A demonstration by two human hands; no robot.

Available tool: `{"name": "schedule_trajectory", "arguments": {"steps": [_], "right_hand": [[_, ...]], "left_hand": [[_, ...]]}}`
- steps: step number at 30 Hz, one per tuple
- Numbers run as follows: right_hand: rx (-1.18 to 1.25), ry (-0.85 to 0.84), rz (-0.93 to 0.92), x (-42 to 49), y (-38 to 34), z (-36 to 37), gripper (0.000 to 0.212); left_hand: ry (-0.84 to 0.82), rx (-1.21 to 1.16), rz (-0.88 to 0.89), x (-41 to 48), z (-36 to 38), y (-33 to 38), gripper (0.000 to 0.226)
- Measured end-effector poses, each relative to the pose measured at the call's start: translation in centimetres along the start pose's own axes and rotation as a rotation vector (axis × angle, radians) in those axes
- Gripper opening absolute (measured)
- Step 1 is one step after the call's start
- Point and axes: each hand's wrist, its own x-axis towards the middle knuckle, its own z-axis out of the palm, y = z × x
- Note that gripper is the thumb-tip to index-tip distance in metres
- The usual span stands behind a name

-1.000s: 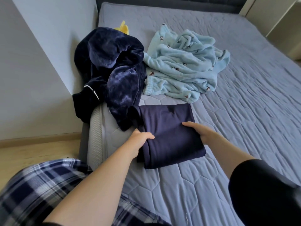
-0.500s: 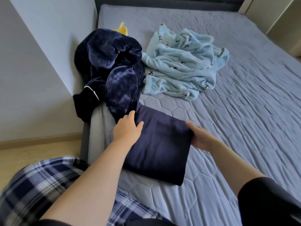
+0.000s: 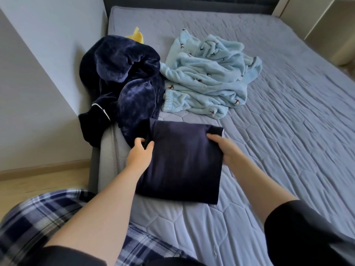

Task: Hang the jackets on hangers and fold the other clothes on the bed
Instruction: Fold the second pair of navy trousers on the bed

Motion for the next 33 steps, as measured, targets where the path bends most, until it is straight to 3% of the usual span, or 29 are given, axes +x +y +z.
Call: {"name": "schedule_trajectory", "arguments": {"steps": [4, 6, 9, 11, 12, 13, 15, 17, 18, 20, 23, 24, 26, 29, 31, 33], "right_hand": [[-0.144, 0.145, -0.551, -4.7, -7.2, 1.6, 0.003], [-0.37, 0.231, -0.848, -7.8, -9.9, 2.7, 0.02], [-0.761, 0.369, -1.289, -11.1, -9.9, 5.5, 0.028], [-1.081, 0.341, -1.545, -11.7, -7.2, 7.4, 0.019], [-1.265, 0.252, -1.58, -11.3, -5.3, 8.0, 0.02], [-1.449, 0.096, -1.469, -10.8, -3.3, 8.3, 0.024], [-1.711, -0.249, -1.026, -9.5, 0.3, 8.0, 0.043], [-1.704, -0.514, -0.659, -7.7, 2.7, 7.1, 0.071], [-1.633, -0.547, -0.602, -7.0, 3.3, 6.7, 0.075], [-1.463, -0.463, -0.679, -5.6, 3.6, 6.1, 0.062], [-1.297, -0.18, -0.885, -3.5, 3.0, 5.1, 0.037], [-1.319, -0.089, -0.897, -2.8, 2.9, 4.8, 0.039], [-1.501, -0.035, -0.752, -1.5, 3.3, 4.2, 0.05], [-1.635, -0.241, -0.595, -0.3, 4.7, 4.3, 0.056], [-1.397, -0.26, -0.632, 0.1, 4.3, 4.7, 0.045], [-1.195, -0.138, -0.724, 0.4, 3.1, 5.2, 0.032]], "left_hand": [[0.082, -0.156, 0.127, -0.1, -0.2, 0.9, 0.044], [0.066, -0.31, 0.117, -0.2, -0.1, 1.5, 0.039], [-0.082, -0.704, -0.13, -0.2, -0.6, 2.8, 0.03], [-0.234, -0.922, -0.253, -0.1, -1.2, 2.6, 0.043], [-0.303, -0.989, -0.288, -0.1, -1.6, 2.2, 0.054], [-0.36, -1.024, -0.318, 0.0, -1.7, 1.8, 0.063], [-0.404, -0.948, -0.39, -0.3, -1.3, 0.9, 0.068], [-0.376, -0.761, -0.417, -1.0, -0.6, 0.6, 0.052], [-0.369, -0.683, -0.402, -1.1, -0.3, 0.6, 0.048], [-0.345, -0.588, -0.332, -0.8, 0.5, 0.4, 0.062], [-0.369, -0.64, -0.293, -0.9, 0.4, 0.8, 0.093], [-0.388, -0.673, -0.301, -1.0, 0.4, 0.9, 0.098], [-0.394, -0.654, -0.3, -1.1, 0.5, 0.9, 0.099], [-0.282, -0.542, -0.251, -1.2, 1.4, 0.6, 0.082], [-0.197, -0.471, -0.203, -1.3, 1.7, 0.5, 0.059], [-0.159, -0.395, -0.175, -1.2, 1.7, 0.3, 0.04]]}}
